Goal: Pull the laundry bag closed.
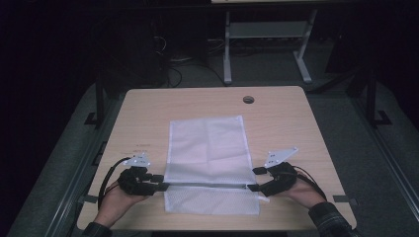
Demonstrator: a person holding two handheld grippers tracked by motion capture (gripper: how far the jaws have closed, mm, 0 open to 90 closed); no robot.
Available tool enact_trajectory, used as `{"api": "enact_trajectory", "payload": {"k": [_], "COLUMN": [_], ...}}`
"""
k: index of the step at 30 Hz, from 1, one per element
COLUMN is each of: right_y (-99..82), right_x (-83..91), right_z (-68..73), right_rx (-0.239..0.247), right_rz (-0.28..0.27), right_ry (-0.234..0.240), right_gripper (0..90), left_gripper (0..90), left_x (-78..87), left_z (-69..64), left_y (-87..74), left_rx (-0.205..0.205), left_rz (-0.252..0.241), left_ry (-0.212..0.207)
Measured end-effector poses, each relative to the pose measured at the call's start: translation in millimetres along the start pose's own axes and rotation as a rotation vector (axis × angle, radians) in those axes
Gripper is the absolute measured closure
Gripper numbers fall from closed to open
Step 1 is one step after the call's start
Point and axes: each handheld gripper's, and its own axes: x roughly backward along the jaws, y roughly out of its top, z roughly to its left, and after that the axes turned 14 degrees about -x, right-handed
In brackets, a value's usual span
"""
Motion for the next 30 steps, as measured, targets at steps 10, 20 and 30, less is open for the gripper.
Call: {"api": "enact_trajectory", "payload": {"k": [10, 20, 30], "right_y": [-7.6, -24.3, -34.1], "right_x": [15.5, 44.2, 49.6], "right_z": [-4.7, -9.3, -16.8], "right_rx": [-0.049, -0.136, -0.179], "right_rz": [-0.015, -0.055, -0.062], "right_ry": [-0.108, -0.226, -0.306], "right_gripper": [18.3, 17.4, 14.8], "left_gripper": [21.7, 17.1, 14.9], "left_x": [3.8, 18.1, 30.1], "left_z": [-2.3, -1.0, 6.1], "left_y": [-2.6, -11.8, -27.7], "left_rx": [-0.047, -0.042, -0.023], "left_rz": [0.029, 0.007, 0.022], "left_ry": [0.065, 0.12, 0.176]}}
